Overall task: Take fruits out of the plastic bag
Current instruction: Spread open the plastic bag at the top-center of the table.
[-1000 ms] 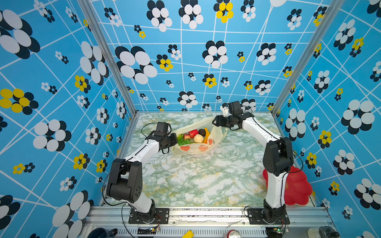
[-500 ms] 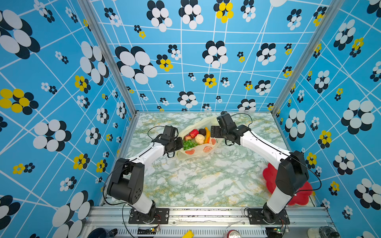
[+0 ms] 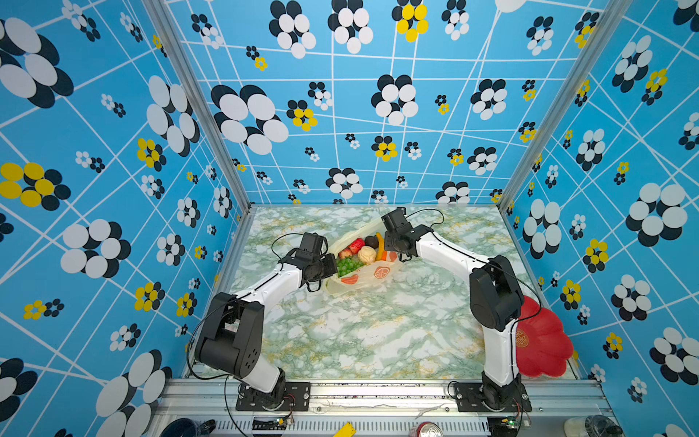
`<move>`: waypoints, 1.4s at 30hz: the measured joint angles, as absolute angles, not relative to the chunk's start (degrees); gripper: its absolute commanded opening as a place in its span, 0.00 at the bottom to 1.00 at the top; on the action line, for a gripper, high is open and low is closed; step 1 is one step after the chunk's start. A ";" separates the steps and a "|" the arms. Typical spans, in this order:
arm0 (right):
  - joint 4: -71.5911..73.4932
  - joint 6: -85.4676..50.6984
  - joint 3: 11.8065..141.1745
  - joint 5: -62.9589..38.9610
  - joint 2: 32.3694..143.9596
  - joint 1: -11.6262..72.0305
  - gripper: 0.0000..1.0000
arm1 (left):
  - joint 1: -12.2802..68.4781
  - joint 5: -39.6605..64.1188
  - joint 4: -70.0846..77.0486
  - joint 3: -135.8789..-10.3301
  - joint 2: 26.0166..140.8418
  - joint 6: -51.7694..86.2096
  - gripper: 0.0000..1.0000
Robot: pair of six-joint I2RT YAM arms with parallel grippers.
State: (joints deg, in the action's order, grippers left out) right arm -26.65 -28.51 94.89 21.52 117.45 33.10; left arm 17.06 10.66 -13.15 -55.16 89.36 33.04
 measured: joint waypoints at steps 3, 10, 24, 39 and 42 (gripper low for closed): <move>-24.56 -27.86 93.65 18.44 116.88 32.10 0.02 | 16.38 11.00 -13.06 -55.16 89.41 33.47 0.00; -17.54 -28.34 92.60 4.60 114.69 29.98 0.00 | 8.67 13.13 -11.84 -56.03 89.82 35.70 0.00; 8.05 -41.67 75.26 -14.04 108.97 24.99 0.00 | 2.11 12.86 -10.28 -55.44 86.21 36.99 0.00; 32.88 -53.84 55.72 -19.16 110.17 21.80 0.00 | 1.85 9.15 -11.86 -53.58 91.42 35.11 0.46; 32.77 -53.47 55.77 -18.65 110.15 22.52 0.00 | 3.53 7.35 -13.08 -55.11 89.93 35.18 0.64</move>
